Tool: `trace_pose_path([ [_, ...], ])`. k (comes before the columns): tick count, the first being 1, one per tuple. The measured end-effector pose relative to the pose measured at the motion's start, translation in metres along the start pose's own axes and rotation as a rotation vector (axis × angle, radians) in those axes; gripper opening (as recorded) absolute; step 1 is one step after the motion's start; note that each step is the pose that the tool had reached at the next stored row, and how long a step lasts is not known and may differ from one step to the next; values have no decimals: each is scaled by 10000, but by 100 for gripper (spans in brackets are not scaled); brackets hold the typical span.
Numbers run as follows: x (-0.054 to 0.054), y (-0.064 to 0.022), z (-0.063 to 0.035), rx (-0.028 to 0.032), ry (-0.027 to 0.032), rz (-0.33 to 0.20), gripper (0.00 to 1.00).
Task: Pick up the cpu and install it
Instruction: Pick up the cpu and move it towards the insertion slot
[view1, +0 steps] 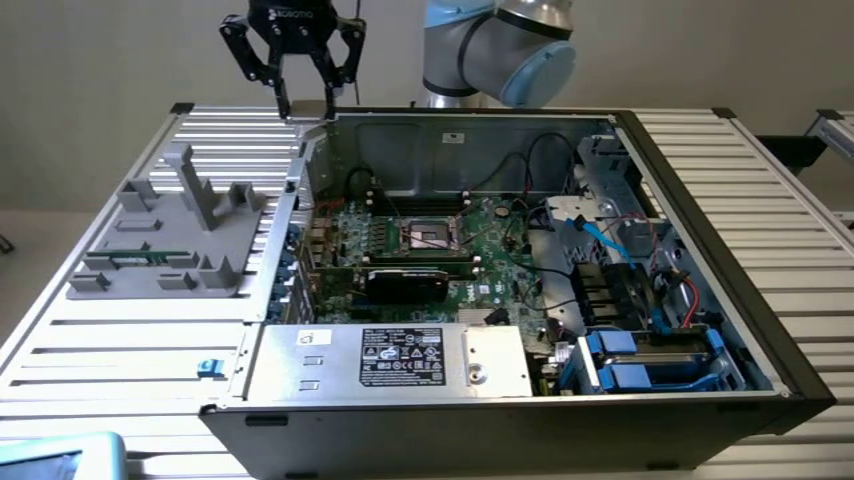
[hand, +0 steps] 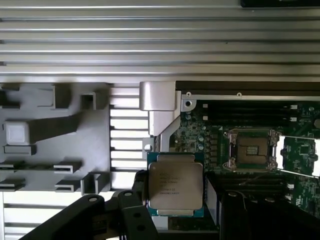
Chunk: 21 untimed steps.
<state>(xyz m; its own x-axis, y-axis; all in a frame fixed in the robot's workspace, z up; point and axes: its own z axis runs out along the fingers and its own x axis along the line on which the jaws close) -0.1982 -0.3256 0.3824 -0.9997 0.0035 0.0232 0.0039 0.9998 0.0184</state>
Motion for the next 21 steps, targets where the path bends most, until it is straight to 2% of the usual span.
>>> trace_pose_path([
  [7, -111, -34, 19, -1, -1, 9, 56],
  [21, -324, -114, 140, -2, 0, 39, 56],
])
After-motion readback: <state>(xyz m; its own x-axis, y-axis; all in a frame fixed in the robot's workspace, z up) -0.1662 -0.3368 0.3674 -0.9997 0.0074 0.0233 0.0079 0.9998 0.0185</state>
